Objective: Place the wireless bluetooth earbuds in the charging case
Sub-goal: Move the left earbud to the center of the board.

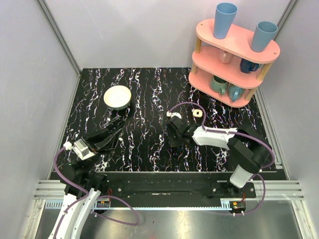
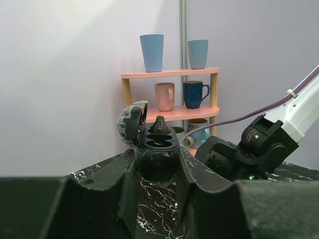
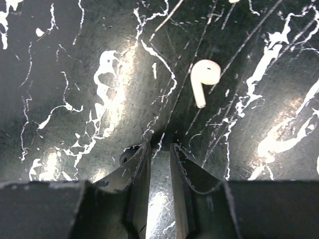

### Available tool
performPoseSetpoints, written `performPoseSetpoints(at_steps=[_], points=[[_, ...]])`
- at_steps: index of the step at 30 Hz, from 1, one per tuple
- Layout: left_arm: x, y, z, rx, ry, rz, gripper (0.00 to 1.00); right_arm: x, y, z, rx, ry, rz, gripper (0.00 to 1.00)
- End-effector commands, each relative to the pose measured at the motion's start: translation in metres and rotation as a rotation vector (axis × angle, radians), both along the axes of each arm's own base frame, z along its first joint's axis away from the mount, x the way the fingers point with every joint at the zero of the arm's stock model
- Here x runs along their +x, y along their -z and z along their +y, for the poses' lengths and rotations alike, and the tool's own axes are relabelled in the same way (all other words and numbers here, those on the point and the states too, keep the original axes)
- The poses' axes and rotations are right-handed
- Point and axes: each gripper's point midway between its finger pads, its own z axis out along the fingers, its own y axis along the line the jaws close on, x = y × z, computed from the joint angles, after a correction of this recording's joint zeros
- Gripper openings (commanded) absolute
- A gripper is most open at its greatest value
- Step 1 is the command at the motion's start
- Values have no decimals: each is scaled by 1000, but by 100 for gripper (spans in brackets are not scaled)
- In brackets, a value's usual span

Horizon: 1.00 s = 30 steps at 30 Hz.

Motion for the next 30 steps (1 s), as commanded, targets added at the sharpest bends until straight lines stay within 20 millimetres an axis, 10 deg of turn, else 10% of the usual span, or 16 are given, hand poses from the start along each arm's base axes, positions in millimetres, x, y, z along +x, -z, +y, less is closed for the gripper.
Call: performPoseSetpoints(at_steps=[1,30], points=[[-15,-19,6,-34,0,-78,0,6,-11,16,48,-32,-9,29],[-15,-17,5,-32,6,-73,0,-44,-25,28,87,-101,99,26]])
